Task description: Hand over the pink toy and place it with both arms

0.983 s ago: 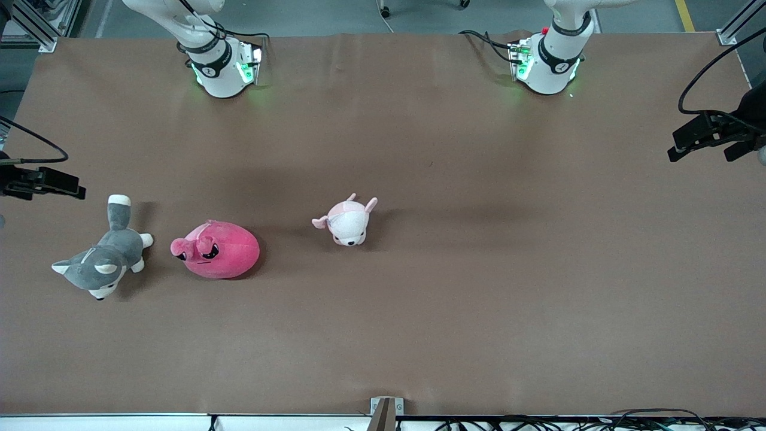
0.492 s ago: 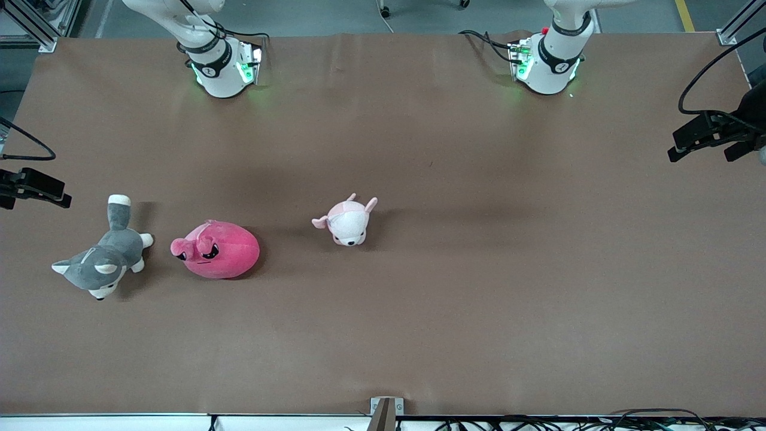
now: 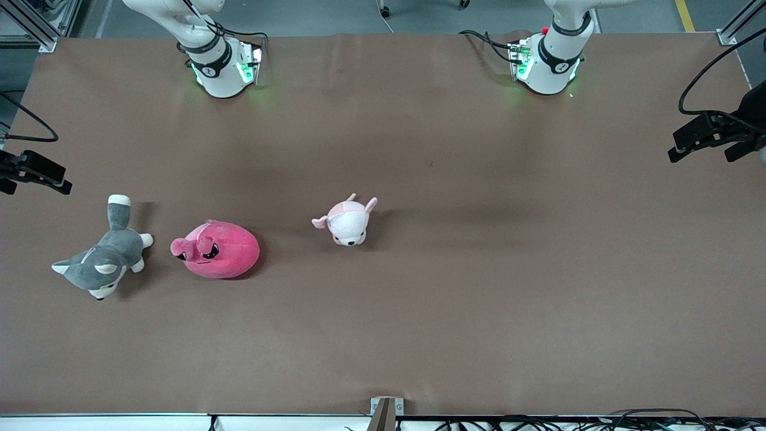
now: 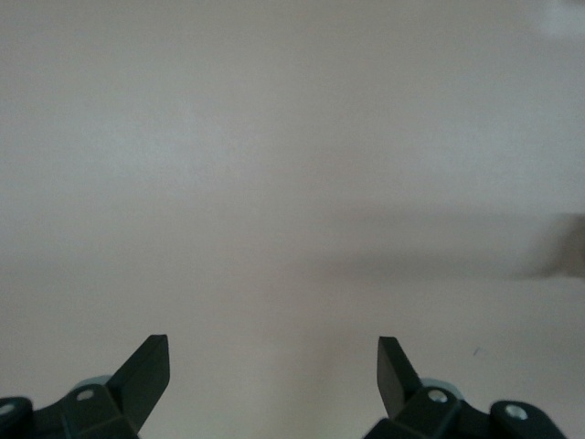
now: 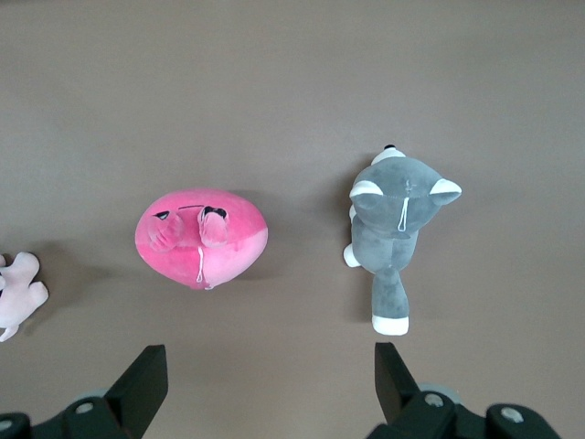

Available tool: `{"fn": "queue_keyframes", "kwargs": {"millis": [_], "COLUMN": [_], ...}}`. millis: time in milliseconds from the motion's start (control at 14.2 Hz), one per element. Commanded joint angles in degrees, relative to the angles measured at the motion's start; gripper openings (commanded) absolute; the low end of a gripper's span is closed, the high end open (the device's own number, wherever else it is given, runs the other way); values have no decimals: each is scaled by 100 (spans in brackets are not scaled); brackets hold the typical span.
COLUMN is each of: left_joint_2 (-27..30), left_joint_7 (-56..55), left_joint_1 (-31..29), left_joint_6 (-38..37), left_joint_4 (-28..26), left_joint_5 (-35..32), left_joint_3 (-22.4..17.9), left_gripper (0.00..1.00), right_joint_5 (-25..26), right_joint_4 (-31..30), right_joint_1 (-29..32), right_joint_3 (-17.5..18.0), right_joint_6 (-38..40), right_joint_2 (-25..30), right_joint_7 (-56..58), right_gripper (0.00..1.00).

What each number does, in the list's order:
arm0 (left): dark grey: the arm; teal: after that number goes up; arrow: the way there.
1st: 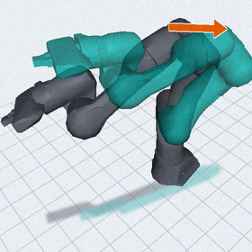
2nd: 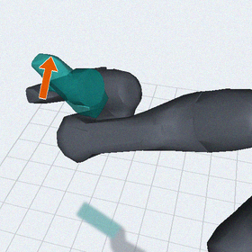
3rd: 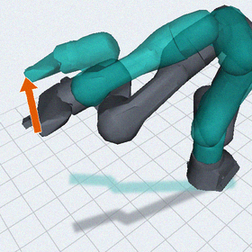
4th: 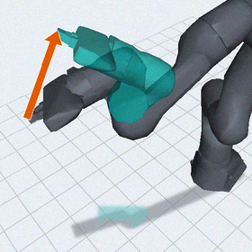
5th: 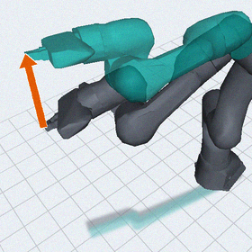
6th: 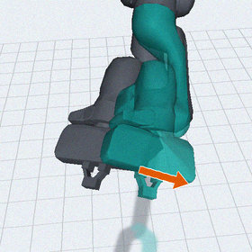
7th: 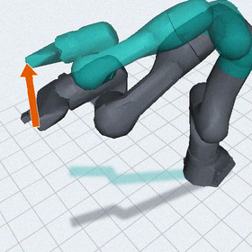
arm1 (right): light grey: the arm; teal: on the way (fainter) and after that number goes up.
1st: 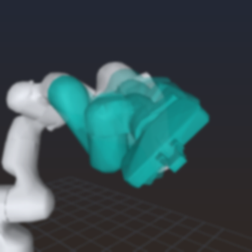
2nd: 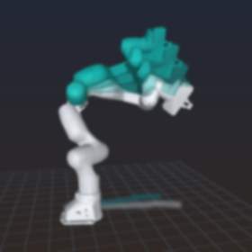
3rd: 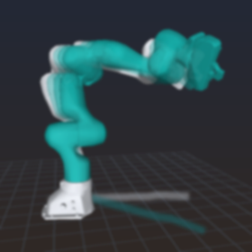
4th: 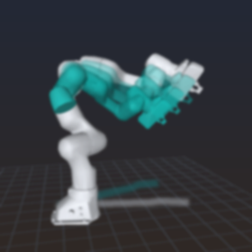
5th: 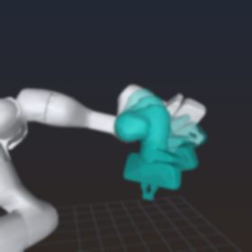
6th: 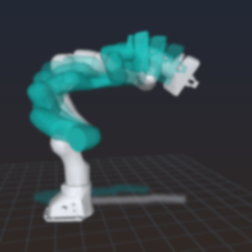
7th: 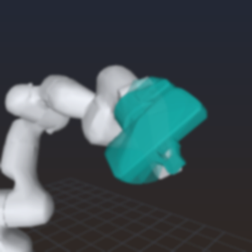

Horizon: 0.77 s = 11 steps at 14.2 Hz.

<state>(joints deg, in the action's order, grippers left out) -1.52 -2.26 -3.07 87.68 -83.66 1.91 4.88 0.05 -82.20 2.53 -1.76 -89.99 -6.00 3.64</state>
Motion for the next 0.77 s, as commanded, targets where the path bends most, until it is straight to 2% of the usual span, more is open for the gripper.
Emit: {"fn": "queue_keyframes", "kwargs": {"millis": [0,211,702], "left_joint_2": [64,64,64], "left_joint_7": [-11,-11,-11], "left_joint_1": [8,8,8], "left_joint_6": [57,57,57], "left_joint_4": [8,8,8], "left_joint_5": [20,20,28], "left_joint_3": [-5,-5,-5], "left_gripper": [100,100,100], "right_joint_5": [-41,-41,47], "right_joint_4": [-839,-1219,-1281], "right_joint_1": [2,2,2], "right_joint_3": [27,27,35], "right_joint_6": [-299,-467,-458], "right_joint_2": [634,864,908], "right_joint_7": [-74,-83,-65], "right_gripper": [100,100,100]}}
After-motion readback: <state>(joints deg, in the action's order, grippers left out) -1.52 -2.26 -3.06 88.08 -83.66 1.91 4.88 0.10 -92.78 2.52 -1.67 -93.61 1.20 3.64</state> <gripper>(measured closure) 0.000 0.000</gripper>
